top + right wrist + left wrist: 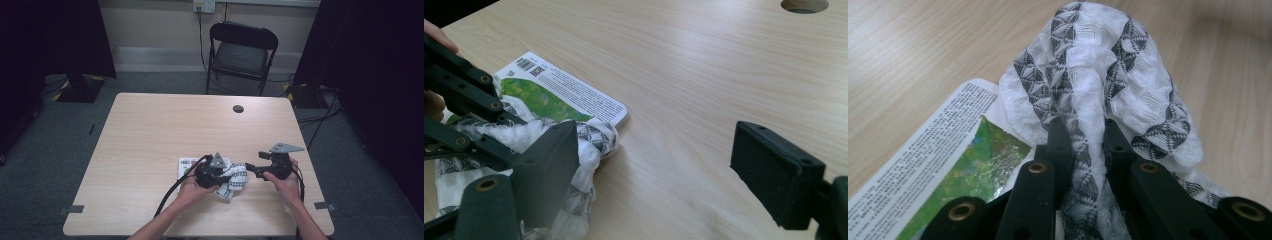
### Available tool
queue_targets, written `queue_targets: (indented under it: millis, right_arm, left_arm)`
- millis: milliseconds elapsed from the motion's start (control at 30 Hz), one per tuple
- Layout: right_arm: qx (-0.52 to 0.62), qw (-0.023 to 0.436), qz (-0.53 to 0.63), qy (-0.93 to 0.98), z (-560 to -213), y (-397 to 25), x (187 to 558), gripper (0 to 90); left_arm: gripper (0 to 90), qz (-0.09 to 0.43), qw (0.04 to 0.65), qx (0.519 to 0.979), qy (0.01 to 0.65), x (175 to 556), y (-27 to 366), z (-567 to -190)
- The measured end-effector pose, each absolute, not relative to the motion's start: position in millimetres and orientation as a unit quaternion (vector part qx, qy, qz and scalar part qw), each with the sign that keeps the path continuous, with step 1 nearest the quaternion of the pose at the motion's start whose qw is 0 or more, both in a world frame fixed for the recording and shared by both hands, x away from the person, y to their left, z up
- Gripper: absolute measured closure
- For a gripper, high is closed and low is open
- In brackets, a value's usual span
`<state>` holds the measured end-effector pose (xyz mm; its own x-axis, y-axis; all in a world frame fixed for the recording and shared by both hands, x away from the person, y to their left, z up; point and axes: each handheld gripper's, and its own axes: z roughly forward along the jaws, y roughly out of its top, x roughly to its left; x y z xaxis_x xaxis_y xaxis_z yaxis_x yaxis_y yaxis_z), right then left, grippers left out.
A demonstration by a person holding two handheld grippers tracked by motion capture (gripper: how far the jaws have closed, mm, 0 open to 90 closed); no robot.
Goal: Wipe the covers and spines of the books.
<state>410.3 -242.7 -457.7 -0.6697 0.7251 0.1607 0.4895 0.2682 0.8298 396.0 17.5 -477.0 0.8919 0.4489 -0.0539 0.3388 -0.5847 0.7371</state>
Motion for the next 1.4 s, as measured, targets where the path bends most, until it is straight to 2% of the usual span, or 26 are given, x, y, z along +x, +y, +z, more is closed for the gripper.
queue_targets:
  millis: [200, 233, 367, 400, 533, 767, 1000, 1100, 1400]
  right_arm:
    - [0.388, 0.131, 0.459, 0.788, -458.1, -240.3, 410.0, 20.2]
    - [0.389, 0.128, 0.458, 0.789, -459.2, -240.5, 410.7, 20.1]
    - [0.388, 0.126, 0.459, 0.789, -459.5, -240.2, 410.6, 20.2]
    - [0.388, 0.126, 0.458, 0.790, -459.6, -240.2, 410.4, 20.2]
    - [0.390, 0.126, 0.458, 0.789, -459.8, -241.1, 410.4, 20.3]
    - [0.393, 0.126, 0.457, 0.788, -460.2, -243.0, 411.0, 20.3]
    - [0.391, 0.128, 0.454, 0.791, -460.1, -241.2, 410.8, 20.5]
    - [0.391, 0.128, 0.453, 0.791, -460.4, -240.2, 410.7, 20.4]
    - [0.388, 0.124, 0.452, 0.794, -461.6, -239.1, 411.3, 20.1]
  left_arm:
    - [78.8, 0.074, 0.412, 0.871, 0.258, 410.9, 23.8, -479.8]
    - [78.9, 0.062, 0.428, 0.855, 0.287, 420.0, 28.9, -482.4]
    - [78.9, 0.080, 0.420, 0.855, 0.293, 427.8, 32.3, -481.3]
    - [78.9, 0.100, 0.411, 0.857, 0.295, 431.7, 32.5, -479.8]
    - [79.1, 0.094, 0.423, 0.846, 0.309, 436.8, 37.9, -482.5]
    - [79.6, 0.108, 0.412, 0.864, 0.269, 416.2, 31.9, -481.3]
    - [79.6, 0.080, 0.410, 0.880, 0.227, 387.9, 30.7, -479.5]
    - [79.3, 0.051, 0.427, 0.872, 0.233, 388.3, 39.3, -481.6]
    - [79.2, 0.061, 0.423, 0.862, 0.272, 407.1, 52.9, -480.6]
